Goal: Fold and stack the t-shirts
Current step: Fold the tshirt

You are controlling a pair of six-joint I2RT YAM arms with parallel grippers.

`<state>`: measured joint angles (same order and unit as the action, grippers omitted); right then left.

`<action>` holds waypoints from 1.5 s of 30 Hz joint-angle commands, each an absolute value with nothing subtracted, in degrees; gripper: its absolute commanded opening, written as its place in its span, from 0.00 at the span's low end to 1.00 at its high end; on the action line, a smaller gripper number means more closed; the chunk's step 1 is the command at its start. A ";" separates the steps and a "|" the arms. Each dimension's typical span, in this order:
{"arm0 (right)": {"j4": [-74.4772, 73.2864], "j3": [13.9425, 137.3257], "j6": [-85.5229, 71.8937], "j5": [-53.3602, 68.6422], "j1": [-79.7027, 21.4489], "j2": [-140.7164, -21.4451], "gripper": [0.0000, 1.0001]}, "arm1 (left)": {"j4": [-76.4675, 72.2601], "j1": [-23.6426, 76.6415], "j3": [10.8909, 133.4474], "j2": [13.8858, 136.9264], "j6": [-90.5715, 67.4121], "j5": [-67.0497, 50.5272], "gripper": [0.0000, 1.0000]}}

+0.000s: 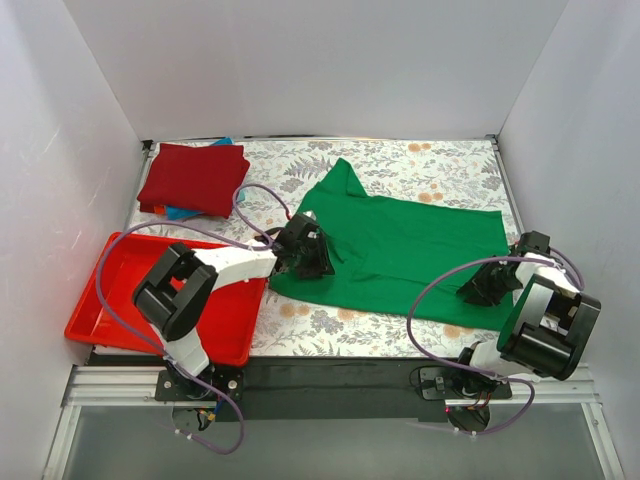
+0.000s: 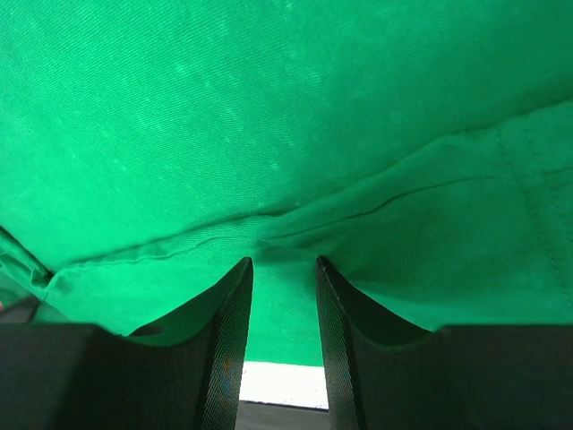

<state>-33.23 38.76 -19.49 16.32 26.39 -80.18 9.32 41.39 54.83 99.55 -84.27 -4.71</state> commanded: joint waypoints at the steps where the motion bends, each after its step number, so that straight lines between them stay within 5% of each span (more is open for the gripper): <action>1: -32.96 39.81 -17.84 10.99 26.98 -77.79 0.41 | 16.78 41.92 55.99 91.05 -84.55 -1.15 0.40; 10: -33.31 43.94 -19.51 13.97 22.95 -71.19 0.41 | 21.01 41.31 52.65 85.96 -82.53 6.15 0.40; 19: -30.33 44.65 -24.26 13.35 6.07 -76.37 0.41 | 19.07 40.34 47.73 88.42 -81.56 9.93 0.40; 31: -29.00 38.41 -24.17 10.11 6.06 -81.82 0.40 | 18.99 40.52 39.56 81.92 -85.60 8.80 0.40; 45: -31.29 35.16 -23.21 5.62 6.24 -75.23 0.41 | 18.11 43.15 36.73 77.43 -86.67 6.24 0.40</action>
<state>-29.52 36.60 -24.75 7.64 5.93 -75.40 16.95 42.59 36.51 78.85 -86.56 6.55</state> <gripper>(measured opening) 0.404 0.402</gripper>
